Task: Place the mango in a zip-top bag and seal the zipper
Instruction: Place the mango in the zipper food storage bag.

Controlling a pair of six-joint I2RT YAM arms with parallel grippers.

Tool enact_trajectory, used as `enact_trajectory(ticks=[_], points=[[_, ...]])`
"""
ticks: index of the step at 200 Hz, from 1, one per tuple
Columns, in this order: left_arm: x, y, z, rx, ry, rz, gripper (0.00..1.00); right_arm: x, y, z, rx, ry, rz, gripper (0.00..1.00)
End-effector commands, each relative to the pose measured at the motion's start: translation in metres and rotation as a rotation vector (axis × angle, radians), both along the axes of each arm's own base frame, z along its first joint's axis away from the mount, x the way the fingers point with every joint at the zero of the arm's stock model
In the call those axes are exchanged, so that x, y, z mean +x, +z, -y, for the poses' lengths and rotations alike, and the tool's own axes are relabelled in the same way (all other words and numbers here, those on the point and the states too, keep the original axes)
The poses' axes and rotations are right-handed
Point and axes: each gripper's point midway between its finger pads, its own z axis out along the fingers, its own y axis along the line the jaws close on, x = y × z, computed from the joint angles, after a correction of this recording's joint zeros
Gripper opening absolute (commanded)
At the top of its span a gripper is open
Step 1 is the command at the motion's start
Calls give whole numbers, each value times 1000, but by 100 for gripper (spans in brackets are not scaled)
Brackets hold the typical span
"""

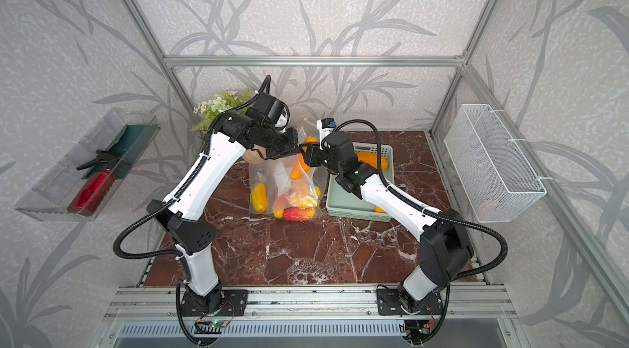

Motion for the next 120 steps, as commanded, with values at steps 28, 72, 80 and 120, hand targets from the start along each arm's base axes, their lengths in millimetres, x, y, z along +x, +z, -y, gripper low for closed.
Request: enact_trajectory(ticks=[28,72,80,120], points=[[2,0,6,0,-23,3,0,-5,12,21,-45,-53,-32,82],[4,-1,7,-1,-25,5,0,-14,-30,149,-430,-530,-329,84],[5,-1,8,-3,-26,7,0,-24,-57,175,-494,-604,-440,83],[3,0,8,-3,-35,9,0,-51,-154,253,-638,-709,-746,80]])
